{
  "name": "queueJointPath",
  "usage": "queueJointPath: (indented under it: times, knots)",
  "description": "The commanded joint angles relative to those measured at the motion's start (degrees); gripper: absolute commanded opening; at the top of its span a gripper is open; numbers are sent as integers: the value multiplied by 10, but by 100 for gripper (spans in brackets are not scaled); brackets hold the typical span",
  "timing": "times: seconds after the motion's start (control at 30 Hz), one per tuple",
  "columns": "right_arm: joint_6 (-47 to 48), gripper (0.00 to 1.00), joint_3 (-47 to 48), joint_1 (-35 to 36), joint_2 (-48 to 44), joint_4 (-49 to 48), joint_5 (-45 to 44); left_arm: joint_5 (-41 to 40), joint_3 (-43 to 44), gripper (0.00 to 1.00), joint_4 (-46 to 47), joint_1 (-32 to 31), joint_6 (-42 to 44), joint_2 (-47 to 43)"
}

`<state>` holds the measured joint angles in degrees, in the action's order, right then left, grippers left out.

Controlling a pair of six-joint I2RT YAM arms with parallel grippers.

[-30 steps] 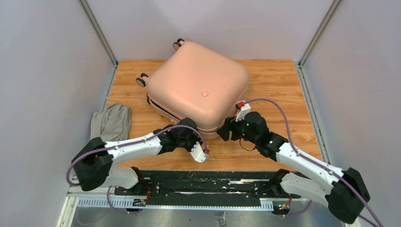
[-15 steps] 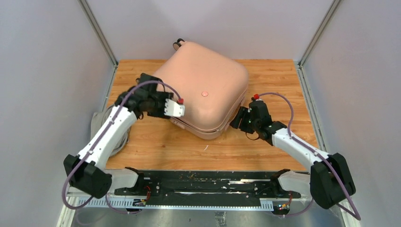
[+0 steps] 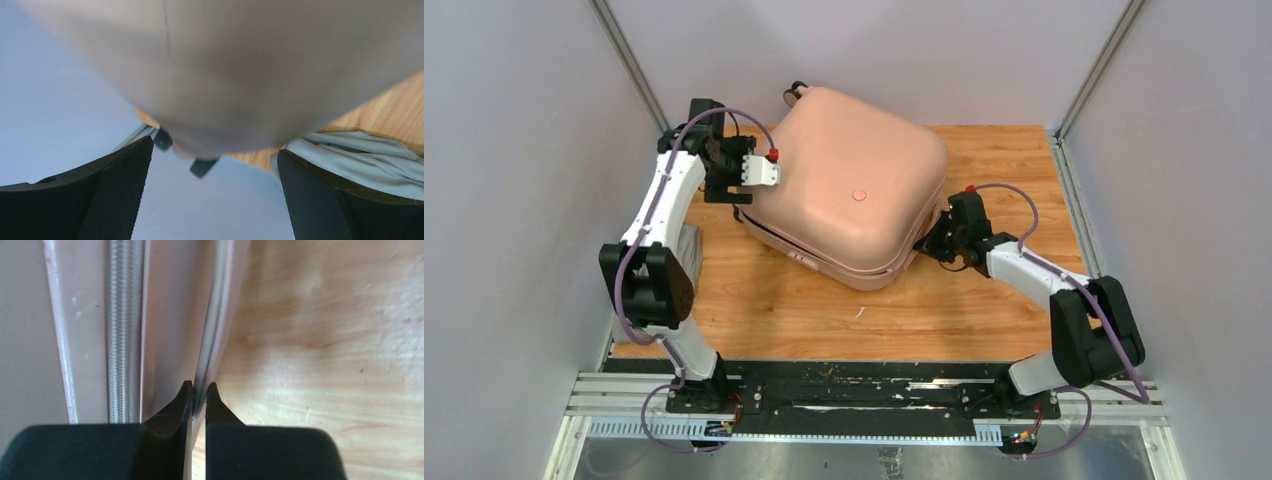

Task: Pack the luggage
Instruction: Zip the luggage at the center of the board.

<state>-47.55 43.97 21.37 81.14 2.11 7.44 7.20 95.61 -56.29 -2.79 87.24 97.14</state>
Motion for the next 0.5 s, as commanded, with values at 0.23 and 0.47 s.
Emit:
queueJointPath:
  times: [0.23, 0.47]
  knots:
    - [96, 0, 145, -99, 122, -2, 49, 4, 63, 100, -20, 6, 16, 71]
    - [152, 55, 111, -98, 51, 11, 71, -14, 49, 60, -21, -6, -36, 87]
